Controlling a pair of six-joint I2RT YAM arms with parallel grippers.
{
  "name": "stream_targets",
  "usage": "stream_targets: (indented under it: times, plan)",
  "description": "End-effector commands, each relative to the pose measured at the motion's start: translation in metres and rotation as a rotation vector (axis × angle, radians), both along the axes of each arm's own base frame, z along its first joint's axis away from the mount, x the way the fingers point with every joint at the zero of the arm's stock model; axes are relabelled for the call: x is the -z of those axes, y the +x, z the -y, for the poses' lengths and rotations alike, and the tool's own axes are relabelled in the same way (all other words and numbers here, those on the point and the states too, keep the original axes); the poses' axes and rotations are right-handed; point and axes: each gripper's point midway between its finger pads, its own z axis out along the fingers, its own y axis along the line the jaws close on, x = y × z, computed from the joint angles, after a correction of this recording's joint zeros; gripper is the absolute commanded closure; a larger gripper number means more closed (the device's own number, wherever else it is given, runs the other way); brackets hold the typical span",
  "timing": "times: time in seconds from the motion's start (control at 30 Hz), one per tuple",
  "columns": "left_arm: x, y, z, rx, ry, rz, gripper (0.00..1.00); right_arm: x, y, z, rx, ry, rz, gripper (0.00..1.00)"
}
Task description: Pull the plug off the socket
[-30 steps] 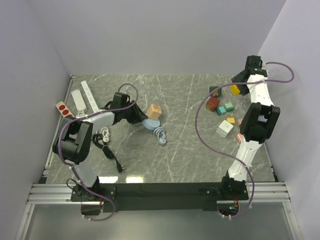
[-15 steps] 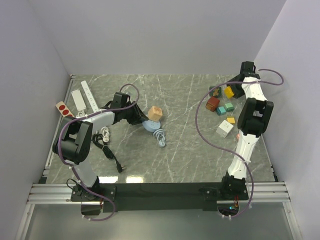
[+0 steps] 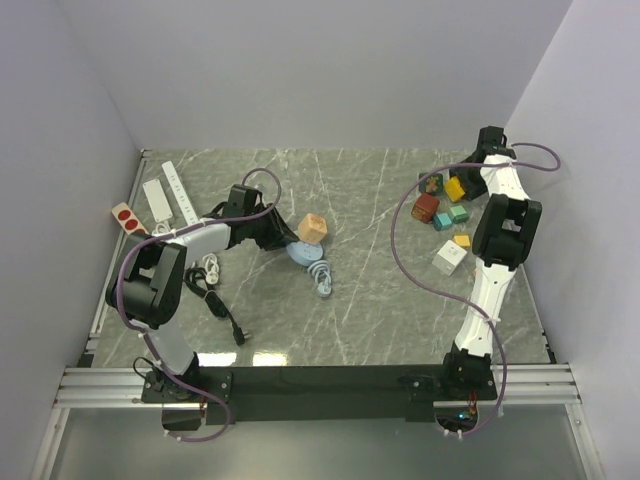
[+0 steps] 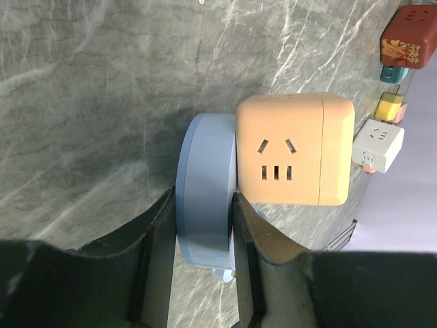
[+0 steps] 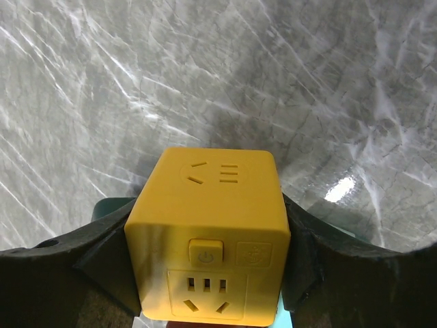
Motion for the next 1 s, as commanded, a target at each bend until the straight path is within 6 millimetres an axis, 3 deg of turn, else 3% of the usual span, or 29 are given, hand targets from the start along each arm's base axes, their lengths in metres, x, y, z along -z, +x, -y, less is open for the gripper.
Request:
stream_targets:
  times: [0.0,0.1,0.27,0.3,0.37,0.4,0.47,0.5,0.6,0.73,0.8,0.87,0.97]
  plan:
    - [0.004,-0.004,0.002,0.041,0.030,-0.011,1.00,-0.037,0.006,-0.001,-0.006,-0.014,0.073,0.31]
    - [0.005,-0.005,0.003,0.045,0.036,-0.010,1.00,-0.053,0.001,0.000,0.004,-0.029,0.084,0.15]
    - [0.008,-0.004,0.005,0.050,0.037,-0.016,0.99,-0.083,-0.014,0.003,0.017,-0.056,0.087,0.07]
    - [0.009,-0.004,0.005,0.054,0.037,-0.016,1.00,-0.102,-0.018,0.003,0.023,-0.073,0.112,0.06]
    - [0.009,-0.003,0.006,0.052,0.040,-0.013,0.99,-0.118,-0.028,0.003,0.030,-0.096,0.134,0.05]
    - [0.008,-0.004,0.008,0.058,0.044,-0.009,1.00,-0.150,-0.033,0.000,0.026,-0.113,0.201,0.05]
    - [0.007,-0.003,0.009,0.064,0.044,-0.002,1.00,-0.162,-0.041,-0.006,0.017,-0.108,0.236,0.05]
    - [0.007,-0.003,0.010,0.068,0.050,-0.002,1.00,-0.180,-0.046,-0.014,-0.006,-0.105,0.276,0.05]
    - [0.007,-0.003,0.014,0.081,0.052,0.000,0.99,-0.191,-0.052,-0.062,-0.183,-0.056,0.298,0.05]
    - [0.007,-0.002,0.020,0.095,0.048,0.002,0.99,-0.177,-0.063,-0.156,-0.526,0.062,0.322,0.05]
    - [0.005,-0.001,0.023,0.102,0.045,0.006,1.00,-0.165,-0.079,-0.217,-0.697,0.166,0.301,0.04]
    - [0.004,0.000,0.026,0.107,0.043,0.008,1.00,-0.159,-0.092,-0.264,-0.840,0.221,0.293,0.04]
    - [0.001,0.000,0.029,0.111,0.041,0.014,1.00,-0.143,-0.109,-0.309,-0.962,0.289,0.266,0.03]
